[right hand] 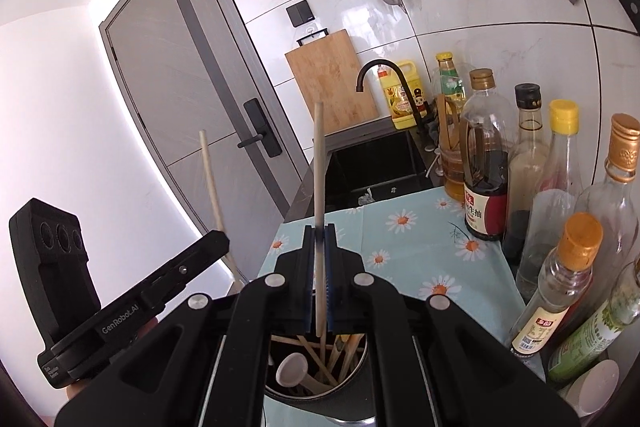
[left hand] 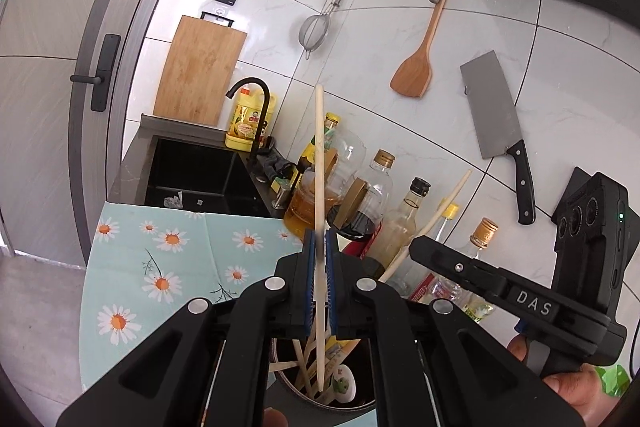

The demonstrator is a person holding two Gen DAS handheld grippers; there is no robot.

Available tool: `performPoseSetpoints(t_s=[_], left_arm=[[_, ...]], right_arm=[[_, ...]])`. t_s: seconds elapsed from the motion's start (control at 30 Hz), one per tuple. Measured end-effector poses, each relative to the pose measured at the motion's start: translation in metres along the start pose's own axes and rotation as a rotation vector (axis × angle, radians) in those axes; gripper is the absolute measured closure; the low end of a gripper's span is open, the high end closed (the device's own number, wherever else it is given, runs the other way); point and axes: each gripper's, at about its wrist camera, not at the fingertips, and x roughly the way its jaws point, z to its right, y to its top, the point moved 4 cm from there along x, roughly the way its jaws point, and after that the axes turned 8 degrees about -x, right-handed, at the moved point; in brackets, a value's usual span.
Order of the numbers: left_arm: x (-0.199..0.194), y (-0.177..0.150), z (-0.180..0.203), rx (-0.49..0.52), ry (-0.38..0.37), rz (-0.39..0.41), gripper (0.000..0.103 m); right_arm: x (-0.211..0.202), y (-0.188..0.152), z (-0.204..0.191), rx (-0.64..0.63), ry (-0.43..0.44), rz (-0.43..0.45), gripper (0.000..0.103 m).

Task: Organize utensils
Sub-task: 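Open both tools to drop the chopsticks into the holder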

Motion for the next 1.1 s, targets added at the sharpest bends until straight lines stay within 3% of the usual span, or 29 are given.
performPoseSetpoints(t_s=[0.17,0.27,0.7,0.83,0.9,1.03,1.07,1.1], left_arm=[[0.001,-0.002,0.003,0.007,0.003,-0.009,0.098],[-0.002,-0.003,0.003,0.009,0.005,-0.012,0.098],[-0.026,-0.006,0.007,0.03,-0.002,-0.025,0.098],[-0.038,-0.008,0.009,0.051,0.004,-0.028,0.098],[-0.047,-0.008,0.01,0.051,0.007,-0.029,0.097],[-0.068,-0.013,0.007,0.05,0.019,-0.034,0.097],[-0.075,-0.016,0.006,0.055,0.021,-0.038,0.093],[-0.08,-0.018,0.005,0.058,0.021,-0.041,0.076]], right_arm=[[0.001,-0.004,-0.007,-0.009,0.006,-0.021,0.096],[-0.001,-0.004,-0.008,-0.005,0.012,-0.021,0.081],[-0.016,-0.004,-0.013,0.001,0.006,-0.026,0.079],[-0.024,-0.005,-0.014,0.007,-0.002,-0.03,0.073],[-0.03,-0.006,-0.013,0.009,-0.015,-0.037,0.062],[-0.055,-0.012,-0.016,-0.021,-0.047,-0.027,0.055],[-0.061,-0.014,-0.016,-0.027,-0.051,-0.028,0.051],[-0.069,-0.018,-0.017,-0.034,-0.056,-0.029,0.049]])
